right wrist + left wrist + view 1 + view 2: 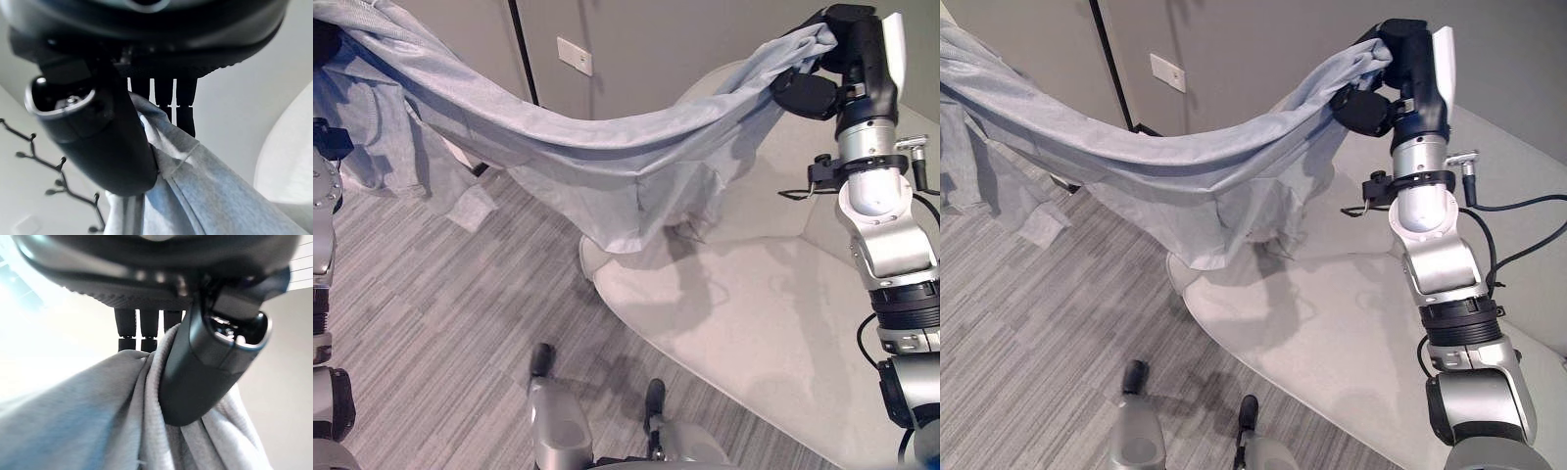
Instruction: Hang the clothes on the sofa on the clothes rack.
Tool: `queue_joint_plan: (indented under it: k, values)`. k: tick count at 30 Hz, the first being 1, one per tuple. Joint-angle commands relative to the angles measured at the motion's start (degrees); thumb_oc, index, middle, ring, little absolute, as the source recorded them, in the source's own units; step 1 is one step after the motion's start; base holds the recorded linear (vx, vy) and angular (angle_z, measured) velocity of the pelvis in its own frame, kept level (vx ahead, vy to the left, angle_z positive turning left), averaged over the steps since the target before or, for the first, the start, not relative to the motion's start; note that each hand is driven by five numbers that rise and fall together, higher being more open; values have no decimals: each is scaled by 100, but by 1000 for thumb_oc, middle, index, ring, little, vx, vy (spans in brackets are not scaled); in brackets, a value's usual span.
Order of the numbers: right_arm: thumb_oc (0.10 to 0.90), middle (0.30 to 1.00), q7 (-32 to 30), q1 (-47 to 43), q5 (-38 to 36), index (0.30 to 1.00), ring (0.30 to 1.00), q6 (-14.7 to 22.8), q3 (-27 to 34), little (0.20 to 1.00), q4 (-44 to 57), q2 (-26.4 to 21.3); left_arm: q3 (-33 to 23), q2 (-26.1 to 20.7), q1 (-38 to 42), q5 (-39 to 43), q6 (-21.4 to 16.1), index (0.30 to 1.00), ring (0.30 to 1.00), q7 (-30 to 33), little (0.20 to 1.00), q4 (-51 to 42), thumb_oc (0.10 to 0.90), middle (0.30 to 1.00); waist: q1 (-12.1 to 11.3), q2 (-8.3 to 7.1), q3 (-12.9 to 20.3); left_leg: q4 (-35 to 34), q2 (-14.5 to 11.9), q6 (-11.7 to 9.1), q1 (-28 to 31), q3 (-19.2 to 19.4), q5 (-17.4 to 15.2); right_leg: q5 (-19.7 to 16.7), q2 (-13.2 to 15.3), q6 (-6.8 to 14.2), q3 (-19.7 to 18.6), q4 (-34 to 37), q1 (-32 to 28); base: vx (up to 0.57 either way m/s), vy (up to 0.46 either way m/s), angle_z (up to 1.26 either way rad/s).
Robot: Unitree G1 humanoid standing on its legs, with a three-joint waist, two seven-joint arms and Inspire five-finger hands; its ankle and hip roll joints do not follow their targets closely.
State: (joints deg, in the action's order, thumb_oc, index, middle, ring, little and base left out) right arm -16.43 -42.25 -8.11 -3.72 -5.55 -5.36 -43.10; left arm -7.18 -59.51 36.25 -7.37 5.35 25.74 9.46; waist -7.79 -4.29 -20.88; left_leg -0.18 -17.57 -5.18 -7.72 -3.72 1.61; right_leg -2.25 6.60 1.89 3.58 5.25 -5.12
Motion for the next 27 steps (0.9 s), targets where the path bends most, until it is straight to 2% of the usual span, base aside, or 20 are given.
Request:
queue_joint_plan:
  k: [1, 2, 3, 4, 6, 7, 8, 9, 10, 12, 13, 15, 18, 20, 21, 22, 23, 26, 27]
  values:
    - [400, 300, -260, -428, 238, 300, 300, 437, 29, 300, 458, -374, -221, -173, 595, -372, -294, 300, 300, 180, 300, -430, 400, 300, -145, 222, 1341, -482, 515, 56, 453, 104, 211, -268, 1066, -286, 204, -25, -453, 357, 884, -12]
    - [400, 300, -276, -299, 312, 300, 300, 372, 255, 300, 509, -249, -230, -188, 567, -358, -277, 300, 300, 171, 300, -454, 400, 300, -192, 332, 1330, -482, 806, 147, 625, 135, 105, -453, 1385, -347, 252, -126, -446, 298, 661, -15]
    - [400, 300, -275, -291, 317, 300, 300, 364, 260, 300, 521, -246, -230, -189, 566, -356, -280, 300, 300, 173, 300, -451, 400, 300, -202, 324, 1310, -482, 823, 158, 649, 150, 101, -439, 1405, -338, 234, -152, -447, 260, 679, -9]
    - [400, 300, -270, -288, 323, 300, 300, 330, 276, 300, 496, -202, -163, -187, 642, -353, -292, 300, 300, 231, 300, -456, 400, 300, -138, 458, 1185, -482, 999, 208, 794, 247, 3, -423, 1423, -379, 240, -501, -371, 133, 488, -1]
    - [400, 300, -246, -130, 356, 300, 300, 347, 329, 300, 684, -196, -43, -155, 733, -369, -309, 300, 300, 213, 300, -521, 400, 300, -4, 531, 1054, -482, 1314, 300, 915, 126, -93, -398, 847, -317, -213, -1059, -117, 106, 449, 11]
    - [400, 300, -245, -119, 358, 300, 300, 340, 335, 300, 698, -198, -40, -150, 735, -370, -309, 300, 300, 213, 300, -519, 400, 300, -16, 545, 1050, -482, 1298, 296, 922, 132, -101, -367, 832, -319, -232, -1124, -86, 93, 297, 7]
    - [400, 300, -212, -203, 260, 300, 300, 408, 196, 300, 773, -236, -136, -174, 645, -340, -359, 300, 300, 283, 300, -476, 400, 300, -17, 554, 951, -482, 1449, 259, 1013, 284, -164, -211, 408, -184, 172, -1065, 7, 112, 210, 5]
    - [400, 300, -178, -248, 240, 300, 300, 409, 73, 300, 766, -188, -227, -244, 549, -336, -347, 300, 300, 299, 300, -482, 400, 300, 11, 534, 909, -482, 1542, 255, 1084, 305, -197, -150, 158, -166, 352, -966, 54, 107, 210, -7]
    - [400, 300, -178, -272, 241, 300, 300, 408, 48, 300, 761, -173, -267, -258, 508, -332, -346, 300, 300, 298, 300, -492, 400, 300, 38, 541, 900, -482, 1531, 251, 1085, 302, -186, -169, 146, -174, 359, -955, 46, 80, 60, -15]
    - [400, 300, -136, -190, 284, 300, 300, 393, -24, 300, 785, -31, -569, -282, 179, -344, -330, 300, 300, 332, 300, -515, 400, 300, 159, 505, 846, -482, 1698, 323, 1217, 262, -230, -193, -427, -94, 215, -706, 381, 168, 54, -24]
    - [400, 300, -109, -133, 324, 300, 300, 393, -28, 300, 760, -77, -715, -369, 47, -247, -305, 300, 300, 410, 300, -336, 400, 300, 277, 388, 842, -482, 1837, 418, 1259, 291, -215, -163, -651, -156, -6, -127, 365, 186, 24, -21]
    - [400, 300, -124, -160, 310, 300, 300, 412, -9, 300, 717, -73, -713, -319, 67, -244, -319, 300, 300, 412, 300, -349, 400, 300, 267, 353, 896, -482, 1819, 422, 1286, 327, -203, -139, -633, -155, 55, -25, 323, 136, -35, 35]
    - [400, 300, -165, -316, 214, 300, 300, 461, -59, 300, 540, -31, -713, -232, 59, -294, -333, 300, 300, 411, 300, -372, 400, 300, 200, 425, 977, -386, 1752, 407, 1558, 387, 200, 49, -636, -105, 258, -25, 218, 176, -26, 51]
    - [400, 300, -157, -320, 194, 300, 300, 455, -42, 300, 527, -27, -767, -217, 5, -277, -344, 300, 300, 424, 300, -407, 400, 300, 169, 439, 930, -190, 1707, 388, 1535, 430, 158, 75, -605, -75, 307, -25, 120, 118, -17, 7]
    - [400, 300, -157, -310, 194, 300, 300, 462, 6, 300, 500, -48, -811, -176, -46, -263, -312, 300, 300, 393, 300, -472, 400, 300, 148, 459, 920, -112, 1541, 415, 1466, 531, 72, 120, -588, -28, 371, -25, 39, 98, -7, 3]
    - [400, 300, -156, -310, 194, 300, 300, 462, 5, 300, 501, -49, -815, -175, -50, -264, -311, 300, 300, 392, 300, -475, 400, 300, 147, 462, 918, -108, 1539, 415, 1467, 533, 68, 120, -589, -28, 369, -25, 37, 137, 40, 7]
    - [400, 300, -152, -376, 239, 300, 300, 463, -46, 300, 482, -81, -751, -192, -10, -260, -286, 300, 300, 387, 300, -495, 400, 300, 130, 410, 948, -361, 1307, 513, 1378, 555, -24, 208, -540, -33, 352, -25, -2, 97, 82, 4]
    - [400, 300, -195, -457, 242, 300, 300, 447, -98, 300, 391, -194, -667, -188, 89, -232, -252, 300, 300, 420, 300, -419, 400, 300, 22, 213, 947, -482, 899, 544, 926, 503, 59, 179, -398, -34, 204, -25, -42, 103, 108, -4]
    - [400, 300, -197, -467, 237, 300, 300, 452, -95, 300, 379, -200, -649, -191, 115, -230, -255, 300, 300, 424, 300, -406, 400, 300, 18, 208, 970, -482, 898, 541, 888, 501, 70, 172, -400, -37, 204, -25, -4, 122, 143, 4]
